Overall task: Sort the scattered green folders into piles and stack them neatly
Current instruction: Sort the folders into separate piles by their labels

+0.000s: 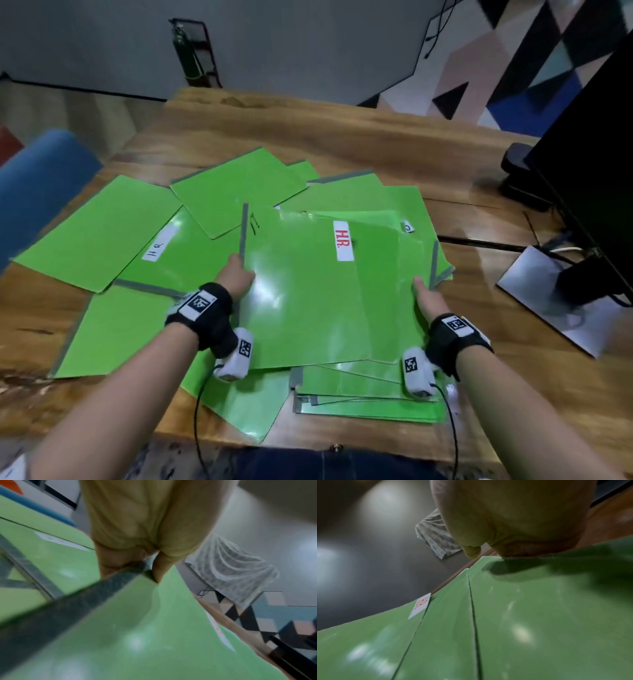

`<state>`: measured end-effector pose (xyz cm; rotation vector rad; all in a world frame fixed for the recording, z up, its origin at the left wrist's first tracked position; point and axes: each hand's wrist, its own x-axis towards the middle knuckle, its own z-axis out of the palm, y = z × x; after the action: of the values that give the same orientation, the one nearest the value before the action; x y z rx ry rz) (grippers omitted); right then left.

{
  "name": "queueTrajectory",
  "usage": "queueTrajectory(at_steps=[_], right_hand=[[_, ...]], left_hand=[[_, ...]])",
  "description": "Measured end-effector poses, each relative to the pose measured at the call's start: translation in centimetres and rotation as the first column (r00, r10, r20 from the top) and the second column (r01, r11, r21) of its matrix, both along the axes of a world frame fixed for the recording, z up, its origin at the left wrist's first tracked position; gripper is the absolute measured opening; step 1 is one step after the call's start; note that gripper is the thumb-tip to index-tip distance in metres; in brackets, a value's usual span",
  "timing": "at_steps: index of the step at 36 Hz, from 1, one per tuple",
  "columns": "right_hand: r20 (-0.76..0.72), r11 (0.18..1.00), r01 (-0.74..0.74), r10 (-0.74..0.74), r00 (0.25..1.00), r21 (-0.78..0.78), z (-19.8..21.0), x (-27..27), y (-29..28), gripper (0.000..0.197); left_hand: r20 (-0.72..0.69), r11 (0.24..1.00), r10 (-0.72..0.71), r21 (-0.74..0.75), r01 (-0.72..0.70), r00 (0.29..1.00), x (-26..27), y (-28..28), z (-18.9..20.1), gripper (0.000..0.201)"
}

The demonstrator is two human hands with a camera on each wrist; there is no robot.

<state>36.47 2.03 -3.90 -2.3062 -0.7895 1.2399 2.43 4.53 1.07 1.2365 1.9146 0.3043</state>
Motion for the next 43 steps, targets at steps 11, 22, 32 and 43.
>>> queueTrajectory(at_steps=[11, 22, 32, 43], right_hand=[[0.005, 1.000, -0.027, 0.027, 1.000, 0.014, -1.0, 0.2, 0.2, 0.074], [-0.107, 0.999, -0.013, 0.017, 0.994, 0.039, -1.6, 0.7, 0.5, 0.064], [-0.052, 0.998, -0.054, 0.056, 0.997, 0.044, -2.8, 1.7, 1.4, 0.070], [0.046, 0.990, -0.139, 0.140, 0.989, -0.015, -3.3, 1.3, 1.5, 0.075]], left_hand=[[0.058, 1.000, 0.009, -0.021, -0.007, 0.998, 4.3, 1.1, -2.2, 0.046], [-0.071, 0.997, -0.080, -0.015, 0.079, 0.994, 10.7, -0.6, -3.8, 0.056], [0.058, 0.966, -0.027, -0.257, 0.041, 0.998, 12.5, -2.7, -3.8, 0.087], [-0.422, 0.989, -0.148, -0.054, 0.138, 0.894, 2.1, 1.0, -4.0, 0.076]])
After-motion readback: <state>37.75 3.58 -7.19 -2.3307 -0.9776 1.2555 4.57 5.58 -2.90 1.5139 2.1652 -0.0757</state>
